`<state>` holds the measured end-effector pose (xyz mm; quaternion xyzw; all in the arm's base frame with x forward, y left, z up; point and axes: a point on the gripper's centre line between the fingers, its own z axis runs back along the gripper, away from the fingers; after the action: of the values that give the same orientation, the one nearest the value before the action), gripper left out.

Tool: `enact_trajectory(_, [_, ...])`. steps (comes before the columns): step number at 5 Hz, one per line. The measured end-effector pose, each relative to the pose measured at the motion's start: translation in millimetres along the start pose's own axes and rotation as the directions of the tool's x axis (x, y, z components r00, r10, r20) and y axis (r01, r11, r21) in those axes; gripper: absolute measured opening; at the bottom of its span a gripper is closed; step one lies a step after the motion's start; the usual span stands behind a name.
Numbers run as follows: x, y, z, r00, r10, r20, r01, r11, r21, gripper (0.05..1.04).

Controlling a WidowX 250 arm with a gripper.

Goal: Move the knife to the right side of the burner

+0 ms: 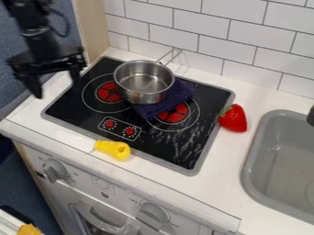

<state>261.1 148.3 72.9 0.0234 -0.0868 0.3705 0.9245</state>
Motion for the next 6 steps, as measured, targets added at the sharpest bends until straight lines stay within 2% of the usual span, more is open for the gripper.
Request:
enact_trajectory(1, [-20, -17, 13, 0.968, 0.249, 0.015, -0.249, 0.968, 0.026, 1.000])
enact_trajectory(2, [-41, -31, 10, 0.877, 0.480, -0.002, -0.480, 0.876, 0.048, 1.000])
enact_trajectory(3, [-55, -40, 2, 0.725, 0.686, -0.067, -0.686, 0.727, 0.022, 1.000])
enact_trajectory(4, [-64, -54, -5, 0.662, 0.745, -0.081, -0.748, 0.664, -0.013, 1.000])
enact_trajectory(5, [-68, -57, -14, 0.626, 0.771, -0.116, -0.775, 0.632, 0.022, 1.000])
enact_trajectory(6, [-72, -63, -24, 0.648, 0.755, -0.102, -0.753, 0.655, 0.067, 1.000])
